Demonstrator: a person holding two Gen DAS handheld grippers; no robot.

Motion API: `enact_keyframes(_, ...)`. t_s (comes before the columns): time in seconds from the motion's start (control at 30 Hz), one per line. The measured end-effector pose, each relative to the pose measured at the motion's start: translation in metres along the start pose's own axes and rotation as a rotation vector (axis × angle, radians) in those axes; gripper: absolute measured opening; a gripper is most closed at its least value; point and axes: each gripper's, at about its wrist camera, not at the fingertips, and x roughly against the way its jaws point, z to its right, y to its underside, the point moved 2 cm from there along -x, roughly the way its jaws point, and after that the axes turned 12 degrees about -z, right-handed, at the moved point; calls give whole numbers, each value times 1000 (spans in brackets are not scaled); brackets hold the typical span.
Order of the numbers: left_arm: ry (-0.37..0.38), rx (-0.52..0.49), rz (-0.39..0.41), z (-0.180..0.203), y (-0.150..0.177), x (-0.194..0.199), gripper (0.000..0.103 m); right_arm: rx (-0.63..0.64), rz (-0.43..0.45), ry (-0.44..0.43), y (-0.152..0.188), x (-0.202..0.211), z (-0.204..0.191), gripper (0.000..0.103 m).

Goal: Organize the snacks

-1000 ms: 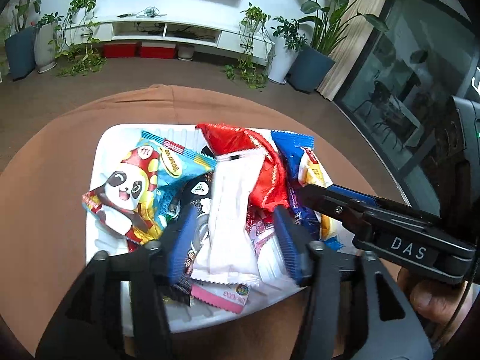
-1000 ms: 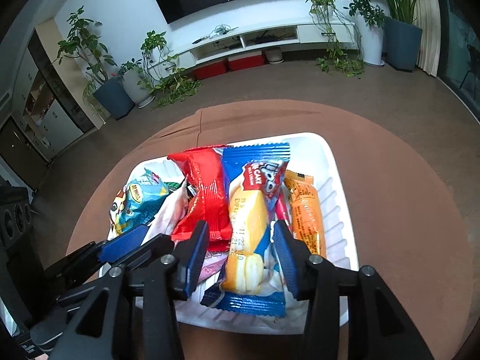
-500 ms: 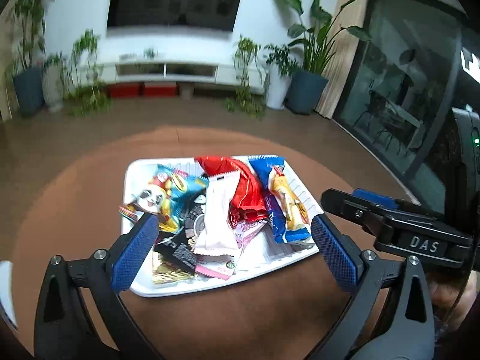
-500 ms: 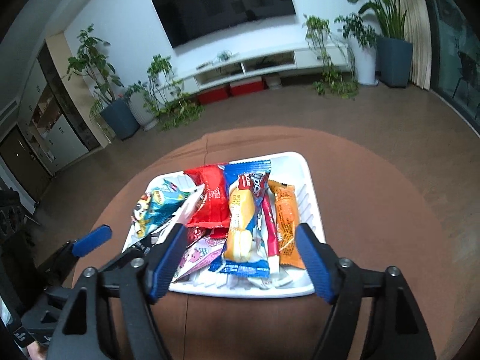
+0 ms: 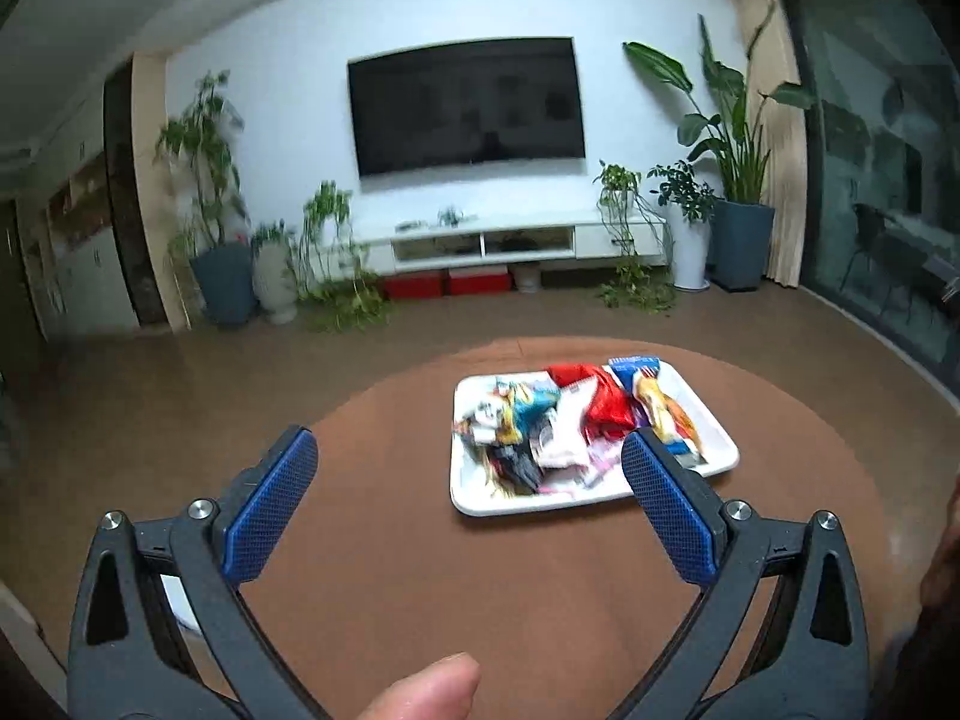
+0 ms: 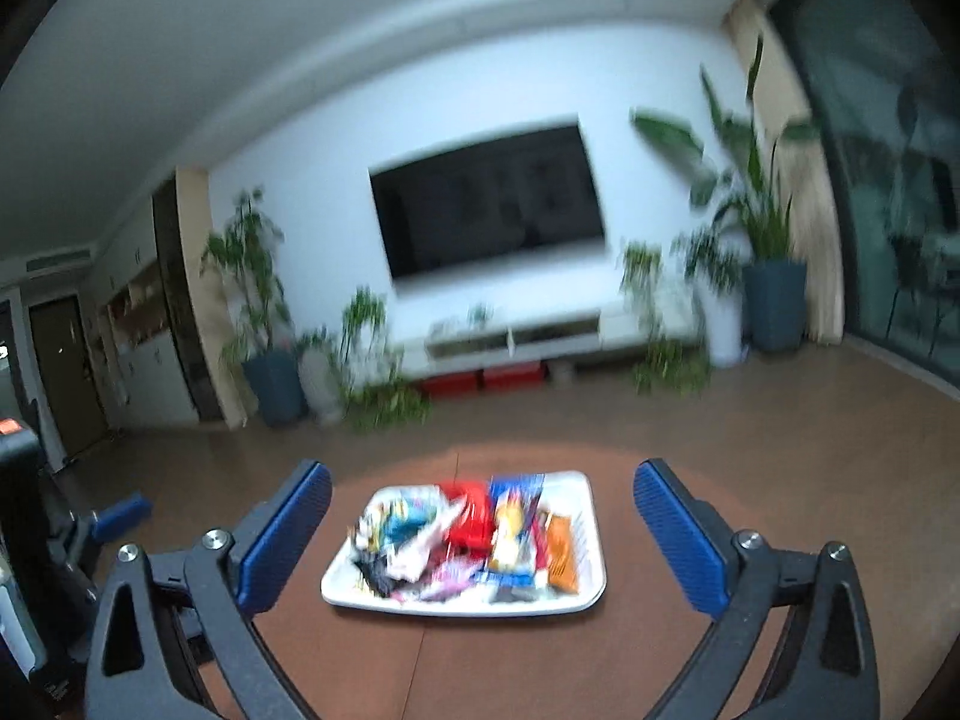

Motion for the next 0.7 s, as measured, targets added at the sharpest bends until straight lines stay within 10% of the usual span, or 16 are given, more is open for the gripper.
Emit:
enact_keyframes(0.23,19,35,-52,-15,28,37,103,20,87,30,-2,59,-12,103)
enact_keyframes(0.7,42,77,-190,-23,77,52,103,75,-133,126,55,66,-28,103)
